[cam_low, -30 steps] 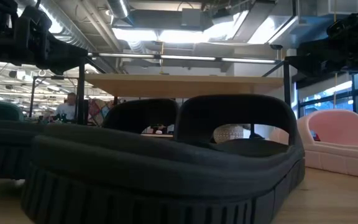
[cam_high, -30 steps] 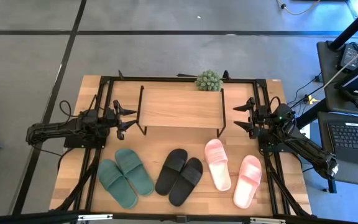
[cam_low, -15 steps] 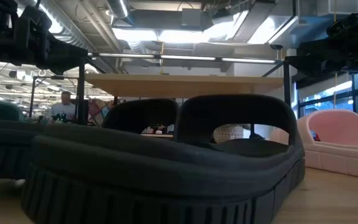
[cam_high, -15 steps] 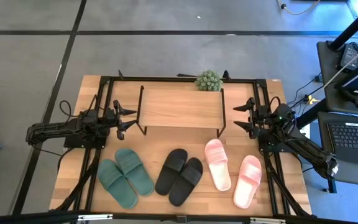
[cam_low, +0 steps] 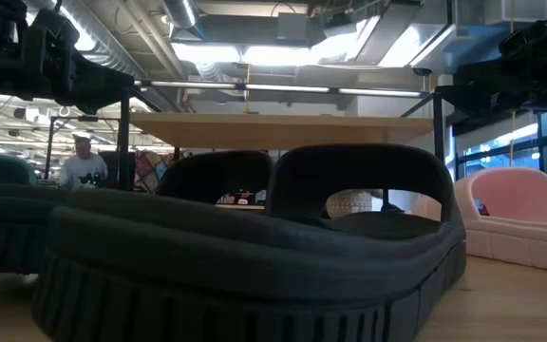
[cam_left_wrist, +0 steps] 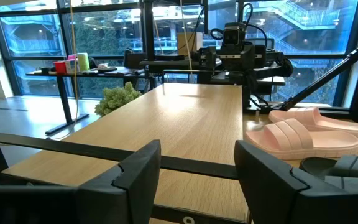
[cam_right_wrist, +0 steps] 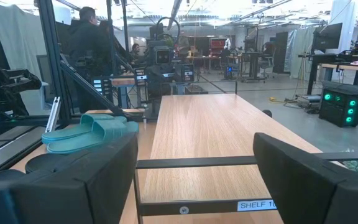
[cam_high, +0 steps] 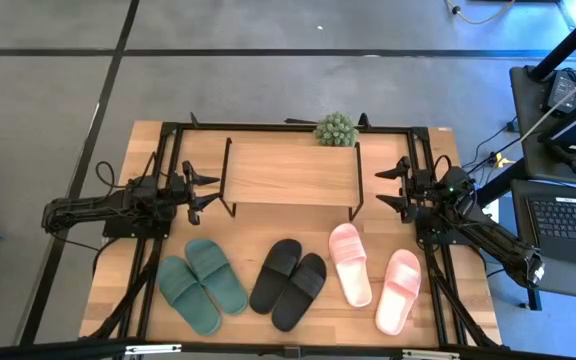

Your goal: Pick and place slides into the shelf

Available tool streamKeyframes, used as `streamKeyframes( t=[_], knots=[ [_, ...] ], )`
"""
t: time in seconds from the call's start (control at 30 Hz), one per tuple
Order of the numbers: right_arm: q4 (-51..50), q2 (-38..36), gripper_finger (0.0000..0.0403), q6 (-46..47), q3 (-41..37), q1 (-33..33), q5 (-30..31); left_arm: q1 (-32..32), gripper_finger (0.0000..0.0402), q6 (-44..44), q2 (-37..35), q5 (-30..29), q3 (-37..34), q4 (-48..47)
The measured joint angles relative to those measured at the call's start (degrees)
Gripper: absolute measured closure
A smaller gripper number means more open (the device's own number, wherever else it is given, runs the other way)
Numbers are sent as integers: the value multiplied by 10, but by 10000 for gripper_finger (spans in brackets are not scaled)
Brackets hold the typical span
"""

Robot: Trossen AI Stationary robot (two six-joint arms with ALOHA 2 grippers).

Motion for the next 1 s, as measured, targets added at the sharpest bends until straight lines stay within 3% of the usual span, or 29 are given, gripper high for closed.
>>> streamKeyframes(
  t=[1.0],
  knots=[
    [0,0,83,7,0,0,0,0,204,0,0,0,0,0]
  ],
)
